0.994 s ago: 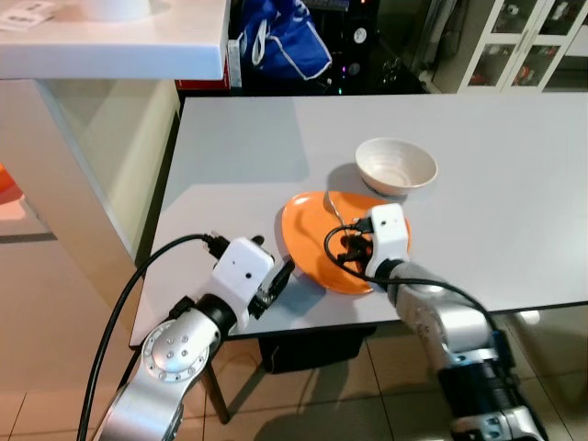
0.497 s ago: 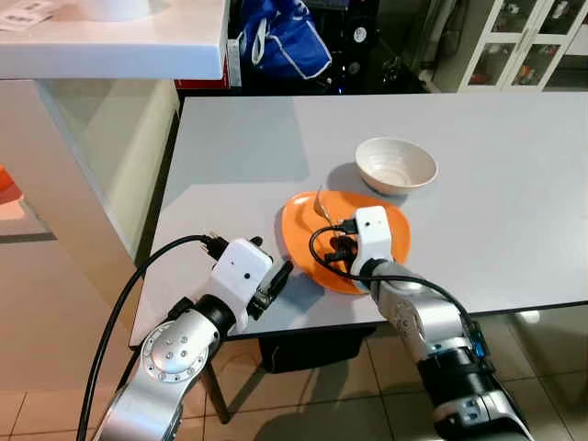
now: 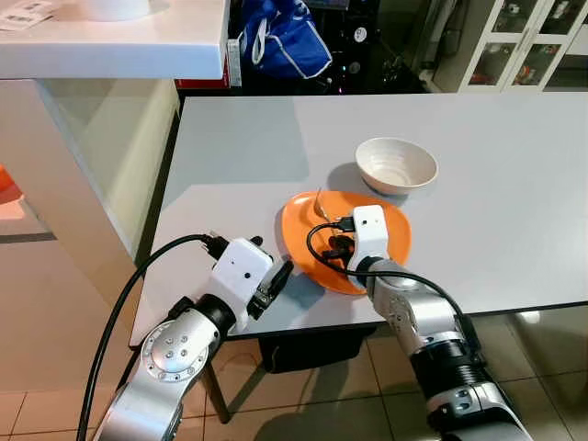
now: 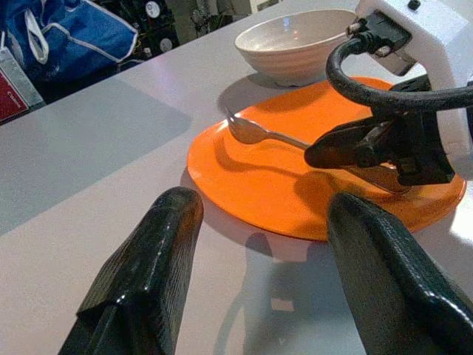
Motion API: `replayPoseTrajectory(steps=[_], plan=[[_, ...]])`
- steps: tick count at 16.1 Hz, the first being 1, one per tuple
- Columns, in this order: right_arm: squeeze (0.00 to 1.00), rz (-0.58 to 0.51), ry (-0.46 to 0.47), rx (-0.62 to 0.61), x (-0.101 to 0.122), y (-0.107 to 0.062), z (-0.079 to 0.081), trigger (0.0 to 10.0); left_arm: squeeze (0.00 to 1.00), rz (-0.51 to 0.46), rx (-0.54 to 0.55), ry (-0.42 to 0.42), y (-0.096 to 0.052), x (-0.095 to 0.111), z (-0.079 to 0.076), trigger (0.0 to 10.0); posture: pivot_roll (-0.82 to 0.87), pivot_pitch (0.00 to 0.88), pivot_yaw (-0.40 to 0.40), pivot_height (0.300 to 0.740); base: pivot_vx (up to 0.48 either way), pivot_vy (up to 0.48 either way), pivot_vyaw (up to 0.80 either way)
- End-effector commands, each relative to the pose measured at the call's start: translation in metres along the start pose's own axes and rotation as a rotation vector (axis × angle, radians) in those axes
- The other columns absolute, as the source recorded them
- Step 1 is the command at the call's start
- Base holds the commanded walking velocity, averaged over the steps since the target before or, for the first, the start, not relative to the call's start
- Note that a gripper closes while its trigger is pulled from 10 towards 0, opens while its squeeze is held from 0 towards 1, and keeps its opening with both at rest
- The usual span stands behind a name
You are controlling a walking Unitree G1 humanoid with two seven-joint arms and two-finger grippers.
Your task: Setting the table
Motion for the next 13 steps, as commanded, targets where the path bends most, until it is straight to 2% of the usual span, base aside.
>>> replayPoseTrajectory(steps=[1,3,5,6,7,8,9,13], plan=[[0.00,-0.011,0.031,0.005,0.0037,0.0011,-0.0024,10.0,0.00,-0.002,-0.005,0.004,0.0013,0.0021,-0.0002,10.0,-0.07,0.007,-0.019,0.740,0.000,0.000,0.00],[0.02,-0.011,0.040,0.010,0.0034,0.0009,-0.0030,10.0,0.00,-0.002,-0.008,0.005,0.0019,0.0023,-0.0008,10.0,-0.07,0.006,-0.016,0.740,0.000,0.000,0.00],[0.20,-0.009,0.047,0.014,0.0020,0.0004,-0.0030,10.0,0.00,-0.001,-0.013,0.006,0.0024,0.0022,-0.0016,10.0,-0.07,0.005,-0.015,0.740,0.000,0.000,0.00],[0.68,-0.007,0.058,0.022,0.0006,0.0006,-0.0015,10.0,0.00,-0.001,-0.018,0.010,0.0027,0.0020,-0.0024,10.0,-0.07,0.004,-0.013,0.740,0.000,0.000,0.00],[0.85,-0.007,0.065,0.026,0.0000,0.0008,-0.0004,10.0,0.00,-0.002,-0.021,0.011,0.0029,0.0022,-0.0029,10.0,-0.06,0.003,-0.013,0.740,0.000,0.000,0.00],[0.94,-0.008,0.073,0.030,-0.0003,0.0007,0.0005,10.0,0.00,-0.002,-0.022,0.012,0.0029,0.0024,-0.0034,10.0,-0.06,0.003,-0.013,0.740,0.000,0.000,0.00],[1.00,-0.010,0.080,0.035,0.0003,0.0010,0.0013,10.0,0.00,-0.002,-0.023,0.013,0.0035,0.0025,-0.0029,10.0,-0.06,0.000,-0.012,0.740,0.000,0.000,0.00],[1.00,-0.027,0.100,0.052,0.0059,0.0016,0.0010,10.0,0.00,-0.008,-0.023,0.019,0.0062,0.0037,-0.0006,10.0,-0.06,0.000,-0.011,0.740,0.000,0.000,0.00]])
Point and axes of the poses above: a point about 5 cm out from each wrist's last joint towards the gripper, its own y axis pointing out of the wrist towards the gripper, its own x axis along the axis of the wrist's last joint, z = x × y, the point moved 6 cm from there along y, pointing out of the wrist towards the gripper, and after that the axes turned 7 degrees about -y, right-handed, at the moved point
